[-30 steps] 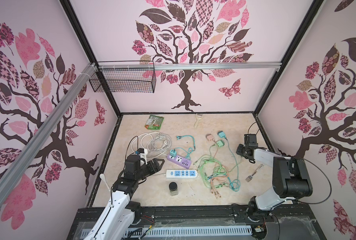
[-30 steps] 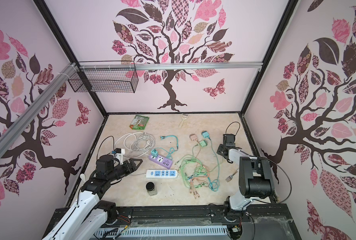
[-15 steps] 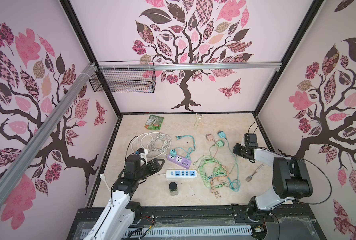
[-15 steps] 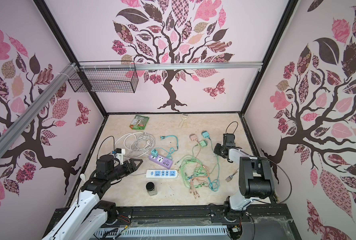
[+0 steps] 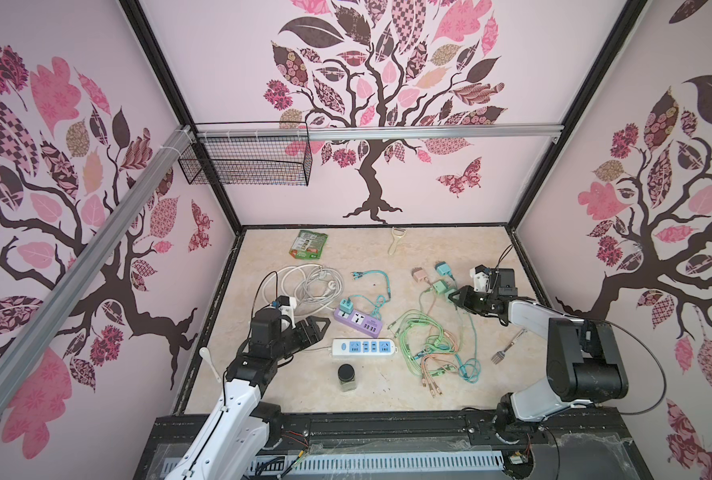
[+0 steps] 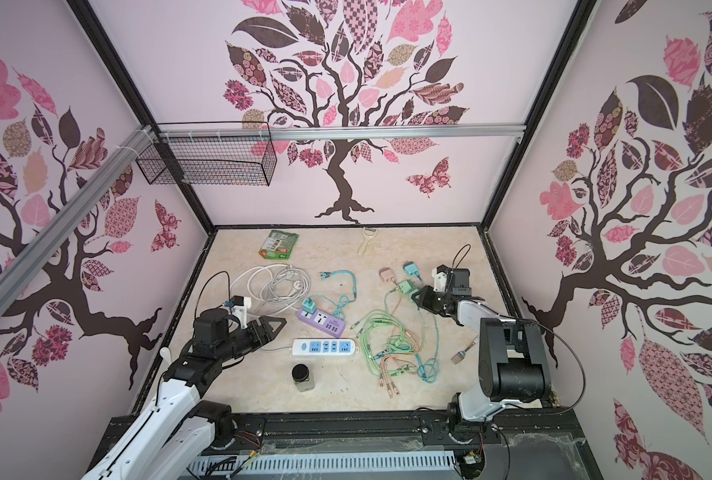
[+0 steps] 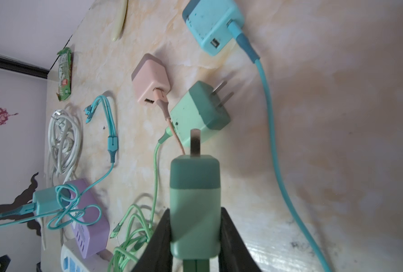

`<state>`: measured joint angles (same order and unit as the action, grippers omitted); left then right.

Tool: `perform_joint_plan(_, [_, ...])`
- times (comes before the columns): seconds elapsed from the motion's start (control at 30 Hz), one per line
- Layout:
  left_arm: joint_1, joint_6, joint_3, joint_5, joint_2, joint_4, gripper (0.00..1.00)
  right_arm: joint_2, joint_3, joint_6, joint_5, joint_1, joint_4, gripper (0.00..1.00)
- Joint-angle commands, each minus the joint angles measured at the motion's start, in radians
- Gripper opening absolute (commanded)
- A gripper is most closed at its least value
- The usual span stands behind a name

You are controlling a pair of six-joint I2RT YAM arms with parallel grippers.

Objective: Insert the plug
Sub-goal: 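Lift the light green charger with the right gripper toward the power strips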

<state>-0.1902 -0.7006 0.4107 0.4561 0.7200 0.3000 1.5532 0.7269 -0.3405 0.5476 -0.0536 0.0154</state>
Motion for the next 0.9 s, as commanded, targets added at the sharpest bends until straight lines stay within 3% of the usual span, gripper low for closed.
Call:
perform_joint_plan(0.0, [0.004,0.009,0.034,0.013,0.004,-0.024,0.72,0.042,0.014,-0.005,0.07,0.006,-0.022,0.19])
perform_joint_plan(0.3, [0.004,0.012,0.045,0.016,0.011,-0.021,0.72,0.104,0.029,0.005,0.018,0.005,-0.079,0.28])
perform_joint_plan(0.43, [0.004,0.018,0.047,0.02,0.024,-0.021,0.72,0.079,0.022,0.016,-0.023,0.005,-0.088,0.37])
perform_joint_plan(0.53, [0.004,0.022,0.05,0.02,0.033,-0.024,0.72,0.029,0.026,0.029,-0.12,0.005,-0.122,0.42])
perform_joint_plan(0.67, [0.004,0.021,0.049,0.025,0.047,-0.033,0.72,-0.066,0.029,0.057,-0.205,0.024,-0.159,0.59])
perform_joint_plan(0.73, [0.004,0.021,0.049,0.028,0.054,-0.037,0.72,-0.113,0.049,0.085,-0.303,0.07,-0.193,0.67])
perform_joint_plan(0.87, [0.004,0.023,0.052,0.033,0.062,-0.04,0.72,-0.139,0.119,0.147,-0.432,0.161,-0.265,0.69])
